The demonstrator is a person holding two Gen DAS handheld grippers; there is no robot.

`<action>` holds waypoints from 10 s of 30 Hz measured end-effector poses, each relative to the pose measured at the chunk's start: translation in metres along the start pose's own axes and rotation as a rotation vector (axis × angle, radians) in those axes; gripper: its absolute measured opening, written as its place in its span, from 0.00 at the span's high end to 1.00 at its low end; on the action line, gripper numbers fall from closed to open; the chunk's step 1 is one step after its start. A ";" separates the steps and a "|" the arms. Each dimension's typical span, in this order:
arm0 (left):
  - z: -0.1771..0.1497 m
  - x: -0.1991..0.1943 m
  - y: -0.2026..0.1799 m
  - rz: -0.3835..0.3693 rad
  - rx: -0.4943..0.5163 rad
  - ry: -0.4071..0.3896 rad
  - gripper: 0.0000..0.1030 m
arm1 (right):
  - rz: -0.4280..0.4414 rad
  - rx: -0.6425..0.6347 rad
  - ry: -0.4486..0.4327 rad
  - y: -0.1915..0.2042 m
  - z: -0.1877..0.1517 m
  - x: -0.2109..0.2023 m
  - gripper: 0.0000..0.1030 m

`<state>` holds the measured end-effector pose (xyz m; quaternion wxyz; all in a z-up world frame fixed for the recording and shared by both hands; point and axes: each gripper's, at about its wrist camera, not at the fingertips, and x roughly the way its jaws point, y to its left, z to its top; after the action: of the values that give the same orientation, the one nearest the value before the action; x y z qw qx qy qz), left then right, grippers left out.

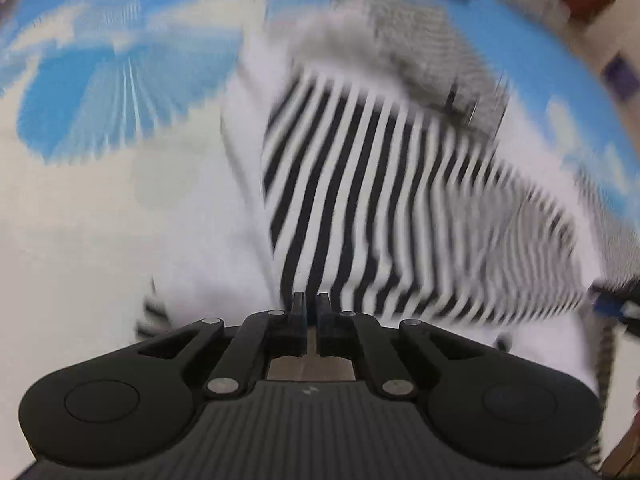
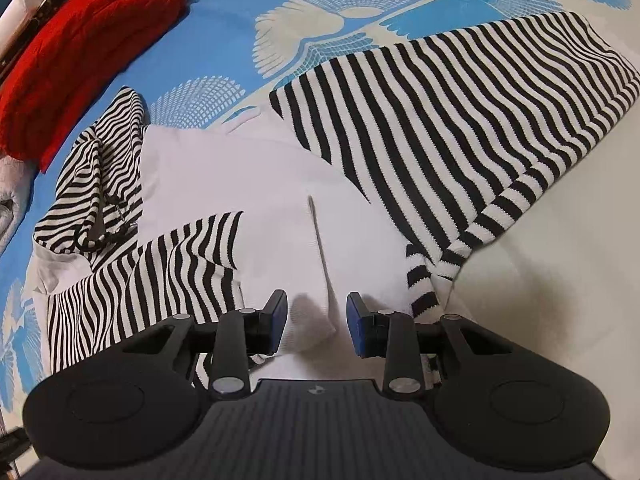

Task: Fold small clothes

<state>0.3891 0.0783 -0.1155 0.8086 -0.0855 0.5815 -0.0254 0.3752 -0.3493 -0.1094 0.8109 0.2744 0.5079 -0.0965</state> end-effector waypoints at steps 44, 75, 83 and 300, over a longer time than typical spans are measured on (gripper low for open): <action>-0.055 -0.097 -0.115 -0.021 0.246 -0.406 0.57 | 0.004 0.441 -0.341 -0.252 0.098 -0.072 0.67; -0.028 -0.122 -0.077 -0.008 0.017 -0.456 0.57 | -0.092 -0.040 -0.687 -0.059 0.070 -0.097 0.96; -0.016 -0.140 -0.031 -0.027 -0.090 -0.460 0.55 | 0.365 -0.599 -0.358 0.115 -0.043 -0.104 0.95; 0.348 0.129 -0.086 0.192 0.036 -0.303 1.00 | -0.031 -0.505 -0.133 0.060 0.013 -0.027 0.60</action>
<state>0.7646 0.0136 -0.1140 0.8870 -0.0180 0.4581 0.0548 0.3992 -0.3102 -0.0608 0.8837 0.0484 0.4655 0.0033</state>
